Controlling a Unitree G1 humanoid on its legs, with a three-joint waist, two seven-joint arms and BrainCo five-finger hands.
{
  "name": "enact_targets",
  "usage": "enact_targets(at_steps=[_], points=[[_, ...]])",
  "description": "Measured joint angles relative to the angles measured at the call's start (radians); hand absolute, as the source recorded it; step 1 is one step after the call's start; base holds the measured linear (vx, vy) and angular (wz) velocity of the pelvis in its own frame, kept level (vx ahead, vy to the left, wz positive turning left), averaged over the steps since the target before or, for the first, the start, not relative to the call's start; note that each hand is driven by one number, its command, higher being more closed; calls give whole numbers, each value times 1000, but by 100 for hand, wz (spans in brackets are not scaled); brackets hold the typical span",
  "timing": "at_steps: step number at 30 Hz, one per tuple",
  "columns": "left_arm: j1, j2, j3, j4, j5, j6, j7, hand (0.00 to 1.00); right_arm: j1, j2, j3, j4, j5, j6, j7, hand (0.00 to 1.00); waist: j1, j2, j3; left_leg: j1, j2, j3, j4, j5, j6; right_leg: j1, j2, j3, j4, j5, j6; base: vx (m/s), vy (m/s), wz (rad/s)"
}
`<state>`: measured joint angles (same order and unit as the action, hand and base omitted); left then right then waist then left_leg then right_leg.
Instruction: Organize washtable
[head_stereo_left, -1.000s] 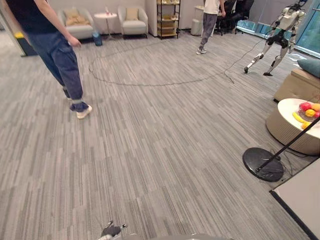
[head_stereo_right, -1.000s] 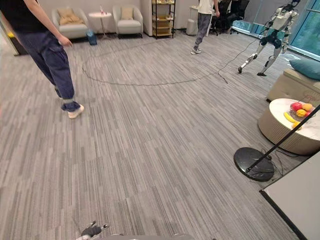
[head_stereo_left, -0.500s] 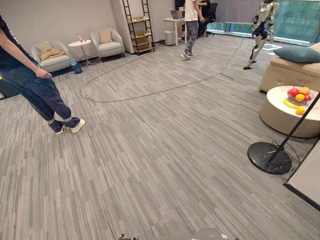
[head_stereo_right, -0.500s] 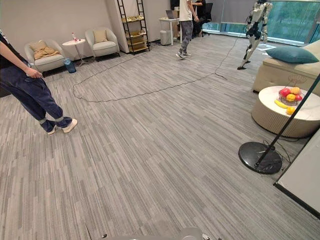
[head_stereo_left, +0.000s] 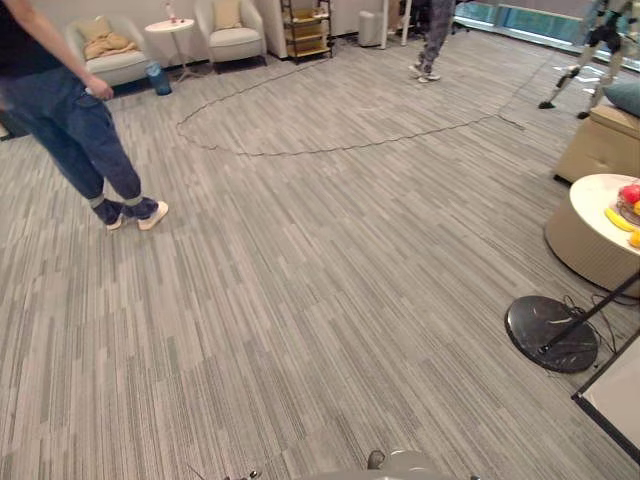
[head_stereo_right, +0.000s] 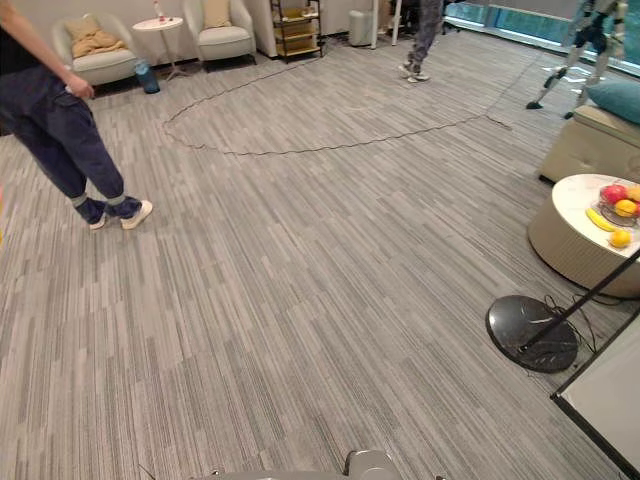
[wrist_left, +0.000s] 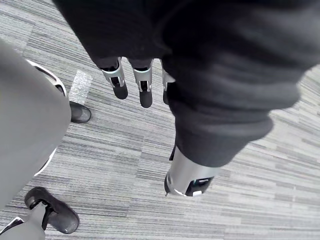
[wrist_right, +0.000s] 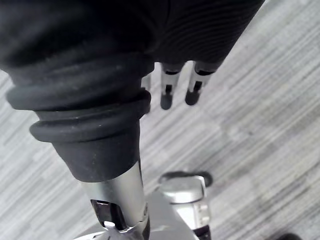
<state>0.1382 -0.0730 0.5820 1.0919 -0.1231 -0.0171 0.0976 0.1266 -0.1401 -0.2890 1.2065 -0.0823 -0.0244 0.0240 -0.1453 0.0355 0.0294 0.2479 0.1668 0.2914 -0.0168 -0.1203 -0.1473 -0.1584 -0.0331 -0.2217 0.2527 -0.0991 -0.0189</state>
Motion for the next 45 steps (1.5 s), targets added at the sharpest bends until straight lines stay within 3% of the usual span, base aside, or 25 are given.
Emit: enact_targets(at_steps=[4, 10, 13, 17, 26, 32, 43, 45], points=[[-1, 17, -51, 1, 11, -6, -3, 0, -3, -4, 66, 46, 18, -11, -1, 0, 19, -13, -6, -19, -3, -45, 17, 6, 4, 58, -4, -29, -97, 60, 8, 30, 47, 25], [-20, 72, -240, 13, 48, -31, -12, 0, -15, -22, 165, 65, 55, -11, -21, 0, 28, -23, -12, -52, -28, -87, 27, 6, 4, 98, -17, -53, -206, 130, 25, -21, 47, 17], [-91, 107, -346, 41, 54, -24, -20, 0, -26, -44, 270, 72, 49, -10, -22, 0, 52, -31, -11, -70, -33, -97, 25, 1, 11, 103, -18, -52, -253, 160, 30, -63, 29, 7], [-75, 69, -301, 47, 56, -38, -28, 0, -53, -52, 309, 81, 41, -8, -22, 0, 59, -29, -11, -62, -31, -106, 33, -15, 30, 133, -17, -57, -288, 179, 35, -54, 22, 6], [-79, 68, -299, 53, 59, -37, -22, 0, -50, -64, 348, 88, 32, -9, -23, 0, 83, -21, 2, -70, -30, -149, 43, -56, 42, 171, -7, -31, -353, 197, 61, -49, 19, 10], [-94, 76, -360, 65, 79, -37, -30, 0, -51, -75, 382, 88, 32, -9, -21, 0, 105, -14, -2, -79, -28, -150, 51, -63, 32, 165, 0, -23, -354, 199, 63, 13, 9, 0], [-95, 90, -417, 97, 97, -37, -32, 0, -63, -83, 385, 108, 30, -10, -20, 0, 111, -1, -1, -59, -37, -150, 52, -66, 36, 177, -3, -1, -354, 216, 46, 66, 55, -3], [-94, 89, -417, 96, 97, -37, -31, 0, -62, -87, 384, 108, 30, -10, -20, 0, 118, 1, 1, -59, -44, -151, 64, -75, 50, 180, -9, 4, -351, 216, 47, 34, 51, -7]])
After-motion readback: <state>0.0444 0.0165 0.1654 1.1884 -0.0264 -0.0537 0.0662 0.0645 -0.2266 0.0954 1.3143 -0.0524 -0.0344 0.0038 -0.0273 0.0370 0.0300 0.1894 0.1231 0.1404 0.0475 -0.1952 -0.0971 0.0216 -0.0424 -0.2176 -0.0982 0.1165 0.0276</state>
